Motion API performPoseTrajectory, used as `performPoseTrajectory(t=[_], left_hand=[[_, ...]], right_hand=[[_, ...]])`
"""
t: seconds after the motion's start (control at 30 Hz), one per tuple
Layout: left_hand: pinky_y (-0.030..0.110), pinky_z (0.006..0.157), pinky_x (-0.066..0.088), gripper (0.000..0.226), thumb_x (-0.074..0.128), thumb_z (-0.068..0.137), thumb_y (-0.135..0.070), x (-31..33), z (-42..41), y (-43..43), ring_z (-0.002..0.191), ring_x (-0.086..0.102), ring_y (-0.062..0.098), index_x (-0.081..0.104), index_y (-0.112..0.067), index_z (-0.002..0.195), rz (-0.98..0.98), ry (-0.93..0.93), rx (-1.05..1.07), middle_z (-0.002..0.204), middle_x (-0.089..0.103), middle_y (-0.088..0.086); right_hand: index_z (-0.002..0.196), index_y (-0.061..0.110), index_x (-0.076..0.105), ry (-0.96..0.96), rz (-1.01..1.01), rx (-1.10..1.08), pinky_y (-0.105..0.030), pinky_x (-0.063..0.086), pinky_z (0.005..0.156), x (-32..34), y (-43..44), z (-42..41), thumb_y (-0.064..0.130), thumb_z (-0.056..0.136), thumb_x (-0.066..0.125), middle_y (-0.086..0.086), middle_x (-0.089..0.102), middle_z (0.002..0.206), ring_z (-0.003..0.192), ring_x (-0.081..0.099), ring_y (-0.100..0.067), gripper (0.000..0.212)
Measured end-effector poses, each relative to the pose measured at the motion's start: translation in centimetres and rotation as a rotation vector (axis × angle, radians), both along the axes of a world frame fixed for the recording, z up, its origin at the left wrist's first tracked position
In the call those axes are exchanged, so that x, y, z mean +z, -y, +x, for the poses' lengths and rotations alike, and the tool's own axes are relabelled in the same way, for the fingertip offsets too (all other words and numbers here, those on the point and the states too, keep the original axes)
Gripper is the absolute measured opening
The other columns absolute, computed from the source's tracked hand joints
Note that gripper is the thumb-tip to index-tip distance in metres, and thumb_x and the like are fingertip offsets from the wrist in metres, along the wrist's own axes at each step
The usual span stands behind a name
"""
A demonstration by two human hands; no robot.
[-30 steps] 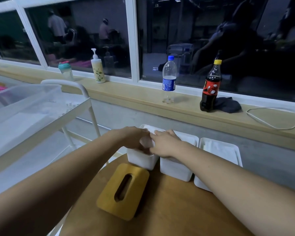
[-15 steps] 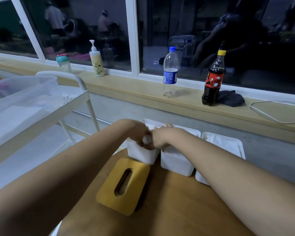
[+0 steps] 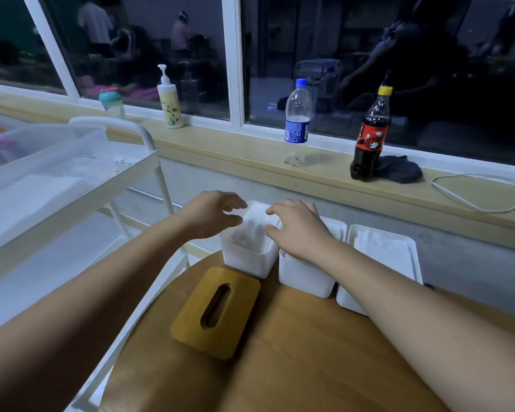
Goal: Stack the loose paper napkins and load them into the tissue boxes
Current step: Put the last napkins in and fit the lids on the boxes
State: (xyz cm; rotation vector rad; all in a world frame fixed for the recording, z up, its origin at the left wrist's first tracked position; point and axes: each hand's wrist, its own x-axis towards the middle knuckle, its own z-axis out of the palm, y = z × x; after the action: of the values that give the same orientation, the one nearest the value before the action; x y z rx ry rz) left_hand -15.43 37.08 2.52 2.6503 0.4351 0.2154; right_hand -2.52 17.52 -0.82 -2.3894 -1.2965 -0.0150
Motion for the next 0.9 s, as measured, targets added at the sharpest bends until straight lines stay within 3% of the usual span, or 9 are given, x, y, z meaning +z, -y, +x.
performPoseTrajectory(t=[0.13,0.27,0.37,0.47,0.6,0.77,0.9], left_hand=[[0.036,0.093,0.061,0.03,0.077,0.1,-0.026,-1.4,-3.6,-0.1,0.107,0.07,0.014,0.072,-0.024,0.129,-0.082,0.079,0.137,0.123,0.074,-0.006],[0.032,0.073,0.062,0.032,0.079,0.095,-0.035,-3.7,-6.5,0.4,0.092,0.07,0.011,0.069,-0.03,0.125,-0.132,-0.001,0.267,0.111,0.073,-0.011],[0.026,0.066,0.054,0.046,0.081,0.091,-0.049,-5.5,-8.2,1.3,0.094,0.068,0.011,0.064,-0.031,0.13,-0.134,-0.134,0.323,0.114,0.071,-0.008],[0.028,0.072,0.052,0.067,0.083,0.085,-0.061,-7.1,-9.2,2.4,0.103,0.066,0.017,0.059,-0.028,0.139,-0.108,-0.237,0.347,0.124,0.069,-0.002],[0.037,0.089,0.059,0.082,0.087,0.079,-0.06,-8.9,-9.9,3.9,0.111,0.065,0.022,0.057,-0.021,0.144,-0.064,-0.253,0.376,0.131,0.067,0.002],[0.039,0.083,0.06,0.062,0.078,0.084,-0.054,-9.6,-10.5,6.0,0.102,0.064,0.024,0.064,-0.015,0.13,-0.022,-0.205,0.434,0.121,0.066,0.005],[0.043,0.078,0.062,0.057,0.077,0.075,-0.054,-8.9,-10.9,6.3,0.091,0.065,0.022,0.069,-0.015,0.116,-0.033,-0.175,0.462,0.103,0.063,0.0]], right_hand=[[0.125,0.027,0.07,0.011,0.122,0.007,-0.035,0.03,0.111,-1.2,1.3,-3.6,0.036,0.1,0.063,0.008,0.062,0.132,0.128,0.049,-0.018,0.028],[0.114,0.024,0.07,0.057,0.182,0.053,-0.036,0.038,0.103,-2.9,2.2,-8.1,0.029,0.1,0.059,0.009,0.057,0.115,0.114,0.049,-0.016,0.018],[0.1,0.025,0.06,0.044,0.115,0.033,-0.04,0.048,0.09,-4.0,2.7,-10.5,0.032,0.101,0.056,0.007,0.058,0.1,0.099,0.056,-0.021,0.008],[0.101,0.025,0.05,-0.034,-0.06,-0.065,-0.04,0.056,0.074,-5.2,2.9,-11.8,0.048,0.104,0.052,0.001,0.066,0.094,0.089,0.065,-0.028,0.024],[0.132,0.019,0.048,-0.119,-0.138,-0.19,-0.04,0.055,0.07,-7.6,2.6,-12.0,0.066,0.098,0.053,-0.004,0.069,0.095,0.094,0.068,-0.033,0.058],[0.134,0.017,0.046,-0.335,-0.044,-0.3,-0.041,0.057,0.075,-9.0,2.2,-12.3,0.061,0.088,0.071,-0.005,0.068,0.11,0.102,0.068,-0.031,0.069],[0.143,0.018,0.043,-0.41,0.018,-0.335,-0.038,0.057,0.071,-9.1,1.9,-12.9,0.06,0.083,0.075,-0.001,0.069,0.107,0.1,0.069,-0.028,0.08]])
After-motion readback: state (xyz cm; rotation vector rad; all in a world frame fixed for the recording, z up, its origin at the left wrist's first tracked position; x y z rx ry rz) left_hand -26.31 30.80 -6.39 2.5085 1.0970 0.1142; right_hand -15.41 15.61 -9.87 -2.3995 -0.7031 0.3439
